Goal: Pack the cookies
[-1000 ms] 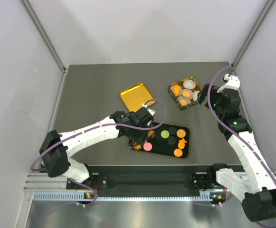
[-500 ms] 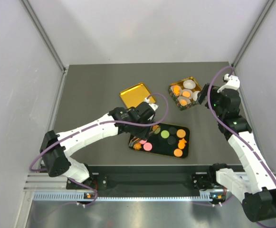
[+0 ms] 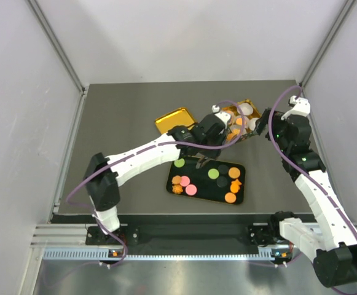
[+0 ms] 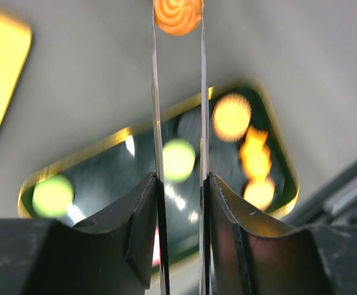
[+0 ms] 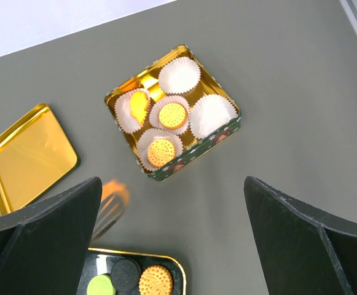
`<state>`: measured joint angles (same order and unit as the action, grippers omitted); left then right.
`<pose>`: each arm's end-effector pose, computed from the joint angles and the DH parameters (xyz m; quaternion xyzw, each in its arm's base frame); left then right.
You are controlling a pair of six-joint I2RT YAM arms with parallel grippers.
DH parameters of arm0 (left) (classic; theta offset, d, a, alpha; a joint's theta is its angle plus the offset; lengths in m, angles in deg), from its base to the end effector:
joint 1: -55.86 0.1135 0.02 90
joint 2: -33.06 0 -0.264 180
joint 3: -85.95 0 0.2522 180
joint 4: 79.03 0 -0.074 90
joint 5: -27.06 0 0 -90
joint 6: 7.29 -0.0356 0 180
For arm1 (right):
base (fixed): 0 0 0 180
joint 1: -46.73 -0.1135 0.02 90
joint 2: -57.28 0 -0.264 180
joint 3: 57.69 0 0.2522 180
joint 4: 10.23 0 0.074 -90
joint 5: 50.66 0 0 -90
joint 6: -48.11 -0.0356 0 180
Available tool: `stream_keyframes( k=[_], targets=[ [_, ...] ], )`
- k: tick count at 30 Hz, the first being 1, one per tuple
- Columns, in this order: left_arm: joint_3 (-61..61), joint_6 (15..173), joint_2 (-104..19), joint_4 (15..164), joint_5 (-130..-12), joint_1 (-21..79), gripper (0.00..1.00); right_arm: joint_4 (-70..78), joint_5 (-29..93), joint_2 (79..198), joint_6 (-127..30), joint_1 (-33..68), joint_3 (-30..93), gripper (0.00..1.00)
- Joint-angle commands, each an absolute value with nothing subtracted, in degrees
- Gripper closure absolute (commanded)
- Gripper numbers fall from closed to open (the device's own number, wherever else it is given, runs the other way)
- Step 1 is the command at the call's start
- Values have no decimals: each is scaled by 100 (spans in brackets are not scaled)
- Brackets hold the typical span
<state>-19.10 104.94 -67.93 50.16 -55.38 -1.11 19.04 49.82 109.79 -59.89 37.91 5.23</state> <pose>0.2202 -0.3301 0.3109 0.2537 0.8925 -0.1872 0.3224 0.2090 0.0259 0.3333 0.1178 0.8032 0.0621 0.5807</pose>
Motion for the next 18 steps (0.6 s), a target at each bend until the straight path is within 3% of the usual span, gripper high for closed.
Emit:
stream_keyframes(
  k=[1,18],
  targets=[
    [-2510,10257,-7196,6198,-5379,-40,62,1751,5094,10817,-5921,3899,581,0],
    [-4064,10011,-9489,7984,-5942,242,59,1812,5648,10509,-6026,3943,520,0]
  ],
)
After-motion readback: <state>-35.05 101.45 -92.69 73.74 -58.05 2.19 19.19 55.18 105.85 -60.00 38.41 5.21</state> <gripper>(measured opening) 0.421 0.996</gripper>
